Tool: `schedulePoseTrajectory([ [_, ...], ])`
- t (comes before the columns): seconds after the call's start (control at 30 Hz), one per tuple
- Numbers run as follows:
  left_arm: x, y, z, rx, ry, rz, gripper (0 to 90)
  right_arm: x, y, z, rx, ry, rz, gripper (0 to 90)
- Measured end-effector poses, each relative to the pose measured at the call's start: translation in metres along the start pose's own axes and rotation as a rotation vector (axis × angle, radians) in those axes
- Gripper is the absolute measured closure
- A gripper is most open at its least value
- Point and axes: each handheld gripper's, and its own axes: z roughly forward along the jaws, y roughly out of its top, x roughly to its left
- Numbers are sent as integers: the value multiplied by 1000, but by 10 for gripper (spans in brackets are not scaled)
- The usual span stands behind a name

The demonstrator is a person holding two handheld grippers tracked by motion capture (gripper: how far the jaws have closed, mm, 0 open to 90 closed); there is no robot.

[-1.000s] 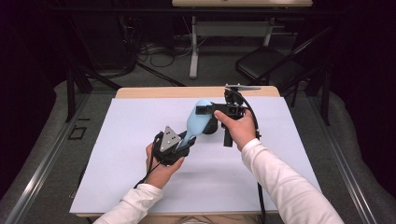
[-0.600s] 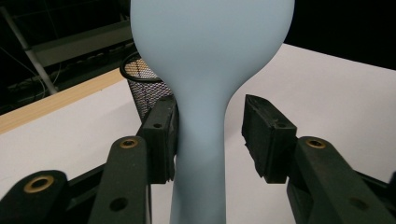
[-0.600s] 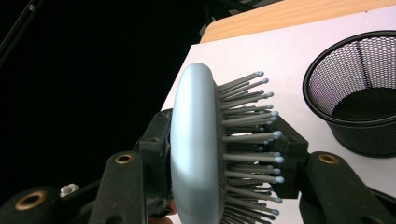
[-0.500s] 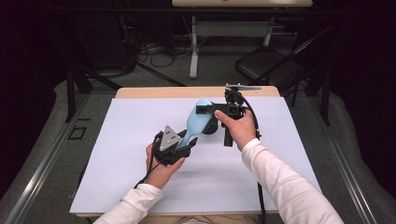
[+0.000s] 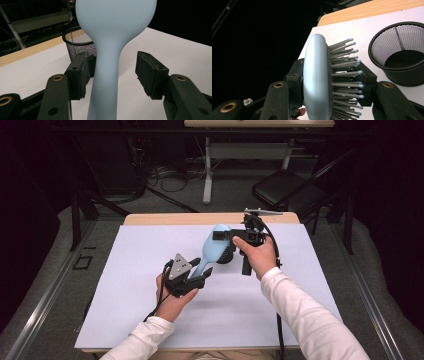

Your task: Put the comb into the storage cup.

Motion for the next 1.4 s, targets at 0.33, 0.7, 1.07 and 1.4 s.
schedulePoseTrajectory([
  [0.33, 3, 2, -1, -8, 14, -10, 401, -5, 7, -7, -16, -15, 1, 504],
  [0.7, 4, 3, -2, -5, 11, 1, 388, -6, 20, -13, -38, -36, -7, 504],
  [1.07, 8, 4, 0, 27, -10, -30, 401, -6, 29, -18, -52, -44, -11, 505],
  [1.4, 12, 9, -5, 28, -30, -62, 383, -4, 37, -23, -63, -70, -27, 504],
])
